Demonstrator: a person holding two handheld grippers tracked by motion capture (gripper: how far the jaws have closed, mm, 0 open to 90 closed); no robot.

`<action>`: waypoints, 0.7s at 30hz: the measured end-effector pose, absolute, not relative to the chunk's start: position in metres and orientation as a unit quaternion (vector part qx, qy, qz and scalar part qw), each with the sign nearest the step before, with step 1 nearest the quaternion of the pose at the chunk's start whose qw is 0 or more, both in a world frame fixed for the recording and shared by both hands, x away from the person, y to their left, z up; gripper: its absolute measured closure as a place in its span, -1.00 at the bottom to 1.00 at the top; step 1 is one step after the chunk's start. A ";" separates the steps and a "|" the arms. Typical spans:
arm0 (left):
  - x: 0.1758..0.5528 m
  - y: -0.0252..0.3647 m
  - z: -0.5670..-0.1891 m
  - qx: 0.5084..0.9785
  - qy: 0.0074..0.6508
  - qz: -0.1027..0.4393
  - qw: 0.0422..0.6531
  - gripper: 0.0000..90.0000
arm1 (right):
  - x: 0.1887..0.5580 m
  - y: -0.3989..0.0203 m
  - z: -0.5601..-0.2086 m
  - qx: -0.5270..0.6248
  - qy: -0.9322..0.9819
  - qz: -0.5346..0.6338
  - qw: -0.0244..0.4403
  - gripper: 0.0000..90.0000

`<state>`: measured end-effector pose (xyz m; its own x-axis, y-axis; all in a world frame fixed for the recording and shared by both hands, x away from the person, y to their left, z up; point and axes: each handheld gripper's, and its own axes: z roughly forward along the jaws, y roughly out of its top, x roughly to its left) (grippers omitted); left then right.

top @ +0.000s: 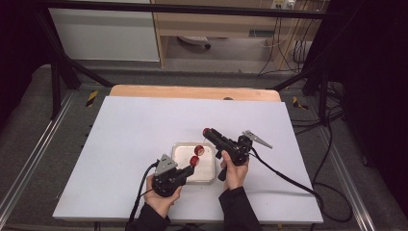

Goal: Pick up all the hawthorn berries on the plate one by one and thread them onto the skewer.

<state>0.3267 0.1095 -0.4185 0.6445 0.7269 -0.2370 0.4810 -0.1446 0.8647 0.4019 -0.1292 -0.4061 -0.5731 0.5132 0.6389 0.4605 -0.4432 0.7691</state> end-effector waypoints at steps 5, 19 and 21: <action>0.327 0.108 -0.418 0.742 0.411 0.117 0.517 0.96 | 0.399 -0.126 -0.409 0.464 0.522 0.715 0.017 0.37; 0.330 0.106 -0.421 0.744 0.411 0.119 0.514 0.96 | 0.393 -0.123 -0.413 0.468 0.525 0.711 0.006 0.38; 0.329 0.105 -0.421 0.746 0.406 0.128 0.512 0.96 | 0.393 -0.123 -0.413 0.466 0.528 0.710 0.005 0.38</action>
